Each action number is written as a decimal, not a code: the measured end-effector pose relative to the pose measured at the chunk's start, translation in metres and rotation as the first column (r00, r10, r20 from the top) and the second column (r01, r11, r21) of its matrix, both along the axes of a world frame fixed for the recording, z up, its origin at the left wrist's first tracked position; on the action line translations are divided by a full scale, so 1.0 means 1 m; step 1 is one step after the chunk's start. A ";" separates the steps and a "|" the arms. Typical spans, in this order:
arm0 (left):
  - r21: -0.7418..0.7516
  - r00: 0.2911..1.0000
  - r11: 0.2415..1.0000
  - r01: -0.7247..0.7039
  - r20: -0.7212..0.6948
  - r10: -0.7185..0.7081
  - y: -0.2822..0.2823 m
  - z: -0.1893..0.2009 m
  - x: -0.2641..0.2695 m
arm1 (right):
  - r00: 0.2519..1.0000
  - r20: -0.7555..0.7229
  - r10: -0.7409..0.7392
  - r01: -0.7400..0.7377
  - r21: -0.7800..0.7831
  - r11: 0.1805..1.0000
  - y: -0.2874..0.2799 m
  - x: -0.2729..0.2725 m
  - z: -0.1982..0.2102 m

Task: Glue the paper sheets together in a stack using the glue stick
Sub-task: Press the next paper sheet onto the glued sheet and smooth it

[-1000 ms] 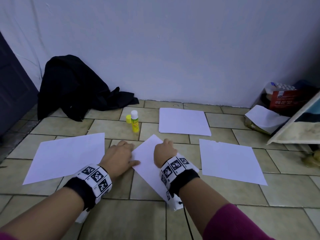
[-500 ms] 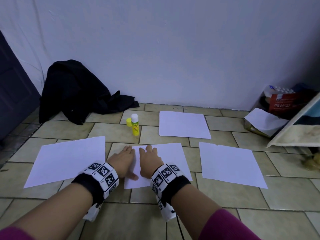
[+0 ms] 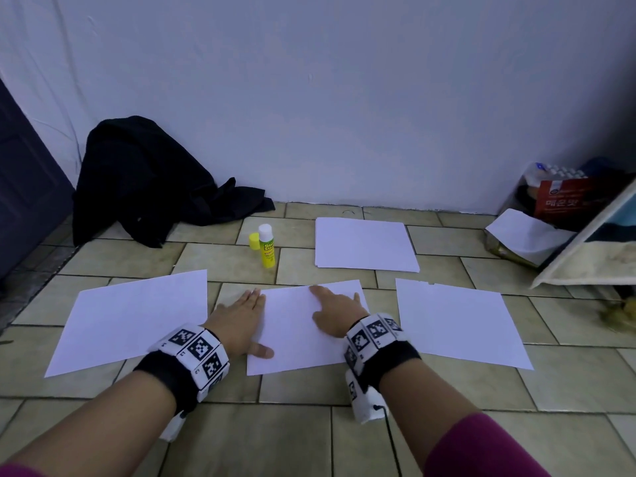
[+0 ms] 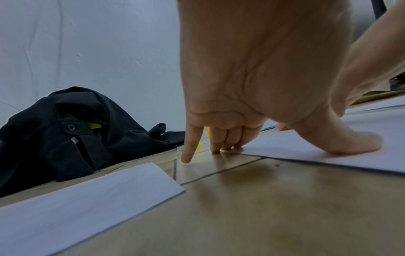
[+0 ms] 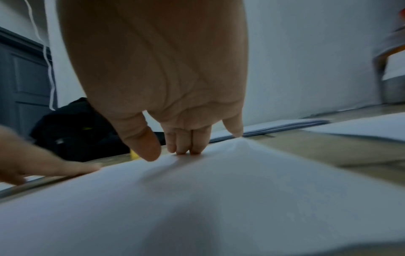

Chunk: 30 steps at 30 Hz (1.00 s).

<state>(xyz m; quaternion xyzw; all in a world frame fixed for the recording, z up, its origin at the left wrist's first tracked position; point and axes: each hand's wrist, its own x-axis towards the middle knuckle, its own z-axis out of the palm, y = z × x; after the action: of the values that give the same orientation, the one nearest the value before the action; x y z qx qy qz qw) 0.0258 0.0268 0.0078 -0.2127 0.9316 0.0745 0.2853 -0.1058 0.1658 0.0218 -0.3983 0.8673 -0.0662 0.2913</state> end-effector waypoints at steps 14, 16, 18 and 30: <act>-0.078 0.997 0.996 0.047 -0.063 -0.052 -0.003 0.011 0.009 | 0.935 -0.340 -0.104 0.144 0.095 0.985 0.025 -0.031 -0.005; -0.169 0.989 0.984 0.056 -0.122 -0.077 -0.001 0.019 0.008 | 0.914 -0.394 -0.093 0.138 0.087 0.987 0.024 -0.023 -0.005; -0.215 0.975 0.974 0.069 -0.194 -0.112 0.004 0.023 0.005 | 0.941 -0.333 -0.064 0.079 0.031 0.996 0.018 -0.013 -0.009; -0.153 0.948 0.988 0.030 -0.310 -0.077 0.042 0.019 -0.004 | 0.985 -0.081 0.151 -0.150 0.027 0.988 -0.015 0.036 -0.021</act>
<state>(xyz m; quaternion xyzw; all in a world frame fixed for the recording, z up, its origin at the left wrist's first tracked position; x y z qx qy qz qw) 0.0214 0.0686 0.0267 -0.1929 0.9735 0.0310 0.1186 -0.0694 0.1512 0.0012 -0.4620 0.8467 -0.0185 0.2631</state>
